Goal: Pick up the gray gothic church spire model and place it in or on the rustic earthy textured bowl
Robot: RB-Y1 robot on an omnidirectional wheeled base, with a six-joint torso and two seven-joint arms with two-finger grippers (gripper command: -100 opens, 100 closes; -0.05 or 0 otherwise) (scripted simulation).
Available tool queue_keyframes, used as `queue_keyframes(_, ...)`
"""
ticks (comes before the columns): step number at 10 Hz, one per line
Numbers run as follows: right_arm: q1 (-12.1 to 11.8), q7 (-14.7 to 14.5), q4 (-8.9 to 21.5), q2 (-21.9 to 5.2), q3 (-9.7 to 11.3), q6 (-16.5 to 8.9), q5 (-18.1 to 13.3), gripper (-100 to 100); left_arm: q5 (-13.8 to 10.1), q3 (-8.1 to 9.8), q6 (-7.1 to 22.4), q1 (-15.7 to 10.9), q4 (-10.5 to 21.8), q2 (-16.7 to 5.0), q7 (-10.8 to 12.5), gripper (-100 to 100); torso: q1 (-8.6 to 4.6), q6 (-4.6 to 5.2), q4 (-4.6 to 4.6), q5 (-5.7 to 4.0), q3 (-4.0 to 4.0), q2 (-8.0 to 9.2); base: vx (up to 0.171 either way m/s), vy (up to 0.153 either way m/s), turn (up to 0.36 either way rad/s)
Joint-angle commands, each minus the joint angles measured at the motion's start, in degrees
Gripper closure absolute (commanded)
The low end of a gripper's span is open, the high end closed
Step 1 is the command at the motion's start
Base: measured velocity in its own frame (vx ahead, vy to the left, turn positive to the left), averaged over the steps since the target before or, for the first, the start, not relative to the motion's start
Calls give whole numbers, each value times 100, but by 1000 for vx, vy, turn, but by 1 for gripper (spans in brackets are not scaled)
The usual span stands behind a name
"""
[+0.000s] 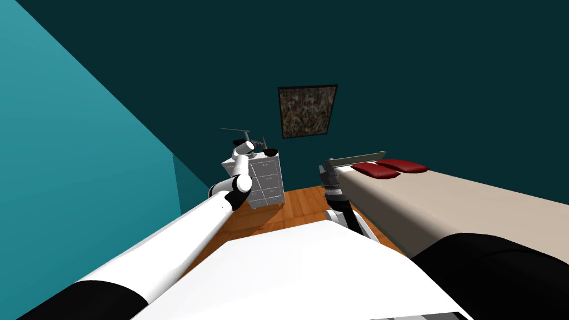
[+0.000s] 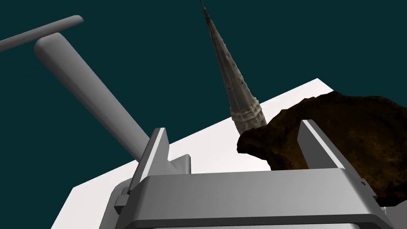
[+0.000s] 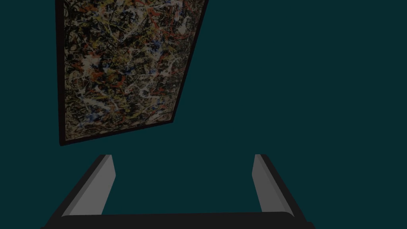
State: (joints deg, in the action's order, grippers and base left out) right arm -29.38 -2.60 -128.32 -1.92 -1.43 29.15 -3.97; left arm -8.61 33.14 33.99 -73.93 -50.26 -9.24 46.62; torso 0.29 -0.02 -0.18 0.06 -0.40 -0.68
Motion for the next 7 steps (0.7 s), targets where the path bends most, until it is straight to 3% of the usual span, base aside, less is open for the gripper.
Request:
queue_keyframes(1, 0, 0, 0, 0, 0, 0, 0, 0, 18, 10, 262, -159, 261, 21, 176, -100, 0, 0, 0, 0, 0, 0, 183, 94, 42)
queue_keyframes(4, 0, 0, 0, 0, 0, 0, 0, 0, 34, 10, 510, -337, 570, 37, 350, -100, 6, -1, -10, 4, -19, -27, 186, 92, 7)
queue_keyframes(7, -1, 0, 0, 0, 0, 0, 0, 0, 51, -6, 715, -486, 844, 76, 502, -100, -17, 2, -10, -3, -22, -37, 219, 37, -24)
